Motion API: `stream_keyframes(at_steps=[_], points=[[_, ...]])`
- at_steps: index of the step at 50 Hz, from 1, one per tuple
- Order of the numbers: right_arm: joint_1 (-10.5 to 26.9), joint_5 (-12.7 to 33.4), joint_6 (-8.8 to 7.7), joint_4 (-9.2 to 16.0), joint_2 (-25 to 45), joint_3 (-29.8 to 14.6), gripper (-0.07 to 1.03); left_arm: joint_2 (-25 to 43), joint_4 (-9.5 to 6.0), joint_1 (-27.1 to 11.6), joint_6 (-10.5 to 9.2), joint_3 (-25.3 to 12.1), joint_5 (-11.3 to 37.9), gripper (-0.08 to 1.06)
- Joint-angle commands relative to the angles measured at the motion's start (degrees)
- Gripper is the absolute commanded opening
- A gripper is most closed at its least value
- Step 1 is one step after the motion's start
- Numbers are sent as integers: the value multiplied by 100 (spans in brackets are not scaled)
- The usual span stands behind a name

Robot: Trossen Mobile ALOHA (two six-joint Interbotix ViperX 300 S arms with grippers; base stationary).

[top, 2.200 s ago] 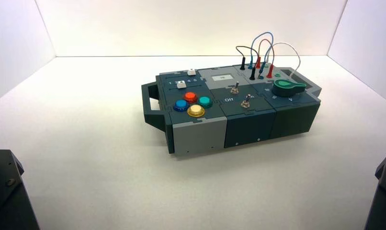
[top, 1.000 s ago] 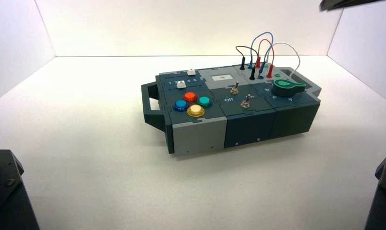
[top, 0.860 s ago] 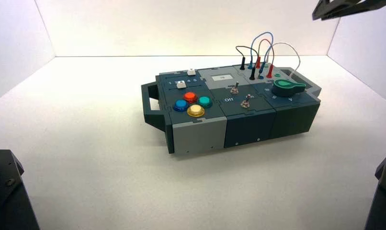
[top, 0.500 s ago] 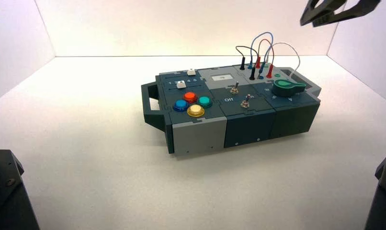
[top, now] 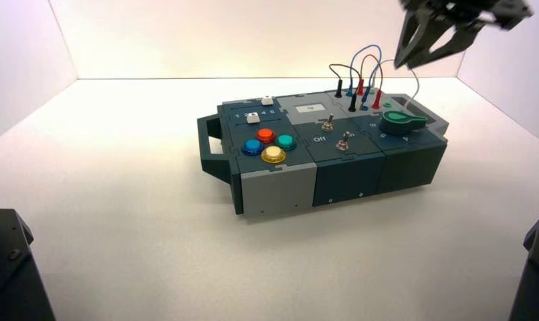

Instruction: Pull the red wire.

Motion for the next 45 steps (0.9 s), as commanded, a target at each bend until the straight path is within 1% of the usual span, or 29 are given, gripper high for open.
stream_keyframes(at_steps=[1, 8, 18, 33, 45], points=[[0, -97, 35, 26, 264, -264, 30, 114, -9, -44, 18, -237, -62, -3], [0, -237, 35, 35, 536, -396, 33, 114, 0, -35, 18, -255, -62, -3], [-53, -422, 35, 35, 809, -545, 33, 123, 0, -35, 53, -281, -70, -3], [-299, -501, 35, 35, 1257, -642, 33, 211, 0, -44, 70, -492, -70, -3], [-299, -615, 26, 35, 1591, -791, 33, 448, 0, -35, 70, -624, -70, -3]])
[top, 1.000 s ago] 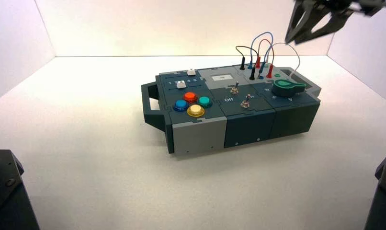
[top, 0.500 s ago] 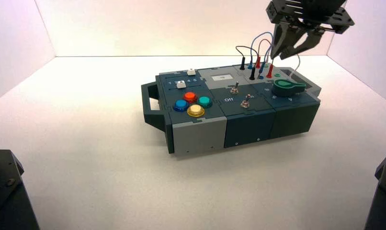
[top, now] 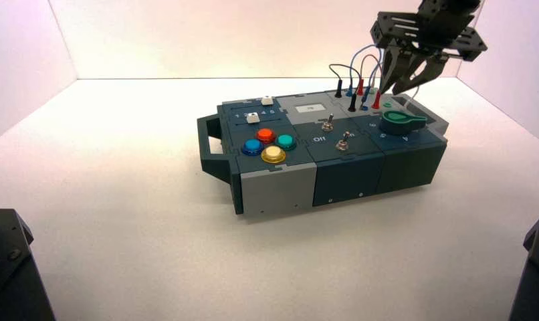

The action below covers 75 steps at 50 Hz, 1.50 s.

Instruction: Pull the red wire.

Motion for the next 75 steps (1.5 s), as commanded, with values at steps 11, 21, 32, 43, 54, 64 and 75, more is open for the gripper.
stream_keyframes(at_steps=[11, 21, 32, 43, 54, 64, 75], points=[[-18, -70, 26, 18, 220, -422, 33, 246, 0, -35, 105, -229, -70, -3], [-26, -70, 26, 18, 334, -562, 33, 264, 0, -44, 149, -229, -88, -3], [-26, -62, 26, 18, 501, -589, 33, 272, 0, -35, 185, -229, -114, -3], [-26, -70, 26, 18, 606, -589, 33, 290, 0, -44, 229, -229, -185, -3], [-26, -79, 35, 18, 624, -589, 4, 325, 0, -35, 246, -229, -246, -3], [-18, -88, 35, 18, 677, -606, -2, 325, 0, -35, 255, -229, -316, -3], [-26, -53, 35, 18, 686, -633, -2, 404, -9, -35, 264, -229, -316, -3]])
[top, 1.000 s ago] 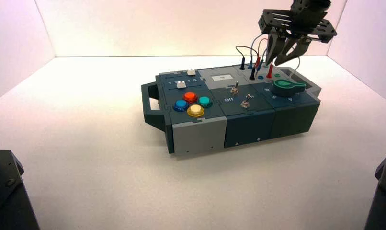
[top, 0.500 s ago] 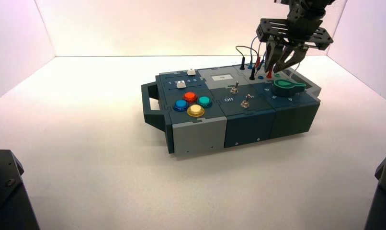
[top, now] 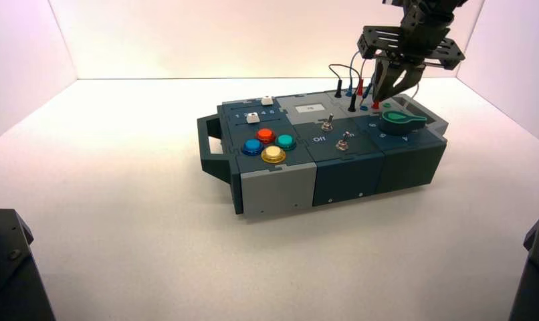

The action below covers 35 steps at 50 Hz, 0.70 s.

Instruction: Pull the red wire.

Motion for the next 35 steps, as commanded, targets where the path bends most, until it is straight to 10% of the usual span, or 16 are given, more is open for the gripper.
stream_keyframes(at_steps=[1, 35], points=[[-26, 0, 18, 9, -79, -158, -2, 141, 0, -26, 26, -193, -70, -3], [-18, 255, 35, 9, -299, -352, -2, 202, 0, -26, 202, -167, -53, -3]])
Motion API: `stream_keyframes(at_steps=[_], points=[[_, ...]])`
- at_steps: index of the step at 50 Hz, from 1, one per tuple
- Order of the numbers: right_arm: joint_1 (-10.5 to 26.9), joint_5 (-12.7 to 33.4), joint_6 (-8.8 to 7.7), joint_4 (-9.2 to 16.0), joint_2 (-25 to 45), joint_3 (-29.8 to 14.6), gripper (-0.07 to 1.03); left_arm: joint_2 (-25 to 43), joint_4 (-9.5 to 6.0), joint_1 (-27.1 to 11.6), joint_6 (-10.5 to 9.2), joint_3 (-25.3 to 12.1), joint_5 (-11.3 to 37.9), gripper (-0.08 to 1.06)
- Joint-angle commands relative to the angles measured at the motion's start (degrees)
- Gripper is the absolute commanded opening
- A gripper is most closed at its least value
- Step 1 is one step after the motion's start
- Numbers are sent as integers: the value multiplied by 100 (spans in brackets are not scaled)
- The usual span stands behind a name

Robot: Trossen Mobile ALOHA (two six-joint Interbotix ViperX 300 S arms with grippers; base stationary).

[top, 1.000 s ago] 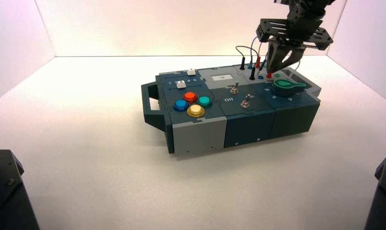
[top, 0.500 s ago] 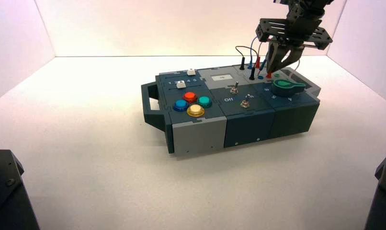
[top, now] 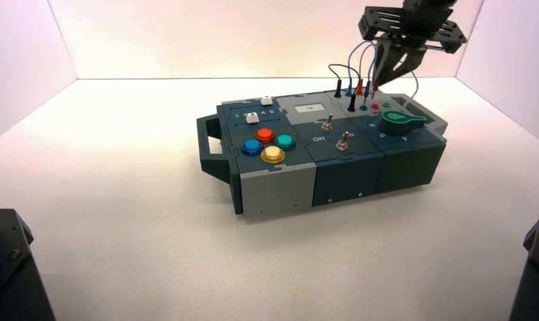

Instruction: Pull the red wire.

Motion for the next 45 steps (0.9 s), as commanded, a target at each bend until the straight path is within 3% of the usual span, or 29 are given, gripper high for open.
stream_keyframes(at_steps=[1, 29, 45], points=[[-9, -26, 35, 18, -35, -132, -2, 70, 0, -26, 26, -167, -62, -3], [0, -62, -18, -62, -26, -141, -2, 149, -18, -35, 70, -185, -141, -3], [0, -79, -62, -167, -281, -158, -2, 176, -35, -246, 70, -290, -141, -3]])
